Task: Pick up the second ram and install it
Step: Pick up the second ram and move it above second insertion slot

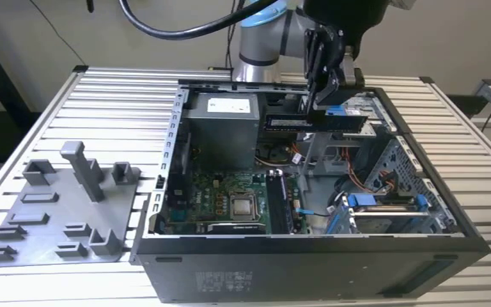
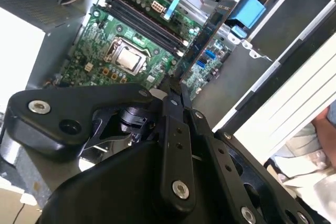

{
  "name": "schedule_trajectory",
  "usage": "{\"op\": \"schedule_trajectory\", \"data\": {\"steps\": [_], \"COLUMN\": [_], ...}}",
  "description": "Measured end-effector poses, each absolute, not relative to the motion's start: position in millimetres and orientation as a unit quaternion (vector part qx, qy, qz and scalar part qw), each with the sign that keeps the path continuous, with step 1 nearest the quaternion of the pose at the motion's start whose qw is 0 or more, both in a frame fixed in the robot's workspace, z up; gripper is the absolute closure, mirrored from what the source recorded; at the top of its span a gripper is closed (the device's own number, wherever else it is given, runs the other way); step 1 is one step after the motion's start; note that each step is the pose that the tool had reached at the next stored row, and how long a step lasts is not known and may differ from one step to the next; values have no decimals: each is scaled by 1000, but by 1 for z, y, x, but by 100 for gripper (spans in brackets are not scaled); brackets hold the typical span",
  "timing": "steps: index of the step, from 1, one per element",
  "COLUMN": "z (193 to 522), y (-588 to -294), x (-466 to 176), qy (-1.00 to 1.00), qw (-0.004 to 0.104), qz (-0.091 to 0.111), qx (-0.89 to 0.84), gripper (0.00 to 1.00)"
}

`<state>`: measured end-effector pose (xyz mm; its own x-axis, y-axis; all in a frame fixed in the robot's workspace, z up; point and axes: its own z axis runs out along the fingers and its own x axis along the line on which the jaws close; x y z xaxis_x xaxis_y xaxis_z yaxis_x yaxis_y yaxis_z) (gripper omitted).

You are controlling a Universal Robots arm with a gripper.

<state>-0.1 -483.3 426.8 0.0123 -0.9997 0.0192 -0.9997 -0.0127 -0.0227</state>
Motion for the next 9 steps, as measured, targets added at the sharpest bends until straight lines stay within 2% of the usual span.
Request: {"op": "schedule_trajectory", "data": {"steps": [9], "z": [427], "y": [-450], "x": [0], "qy": [703], "qw": [2], "qz": [-16], "qx": [-711], "gripper": [87]}}
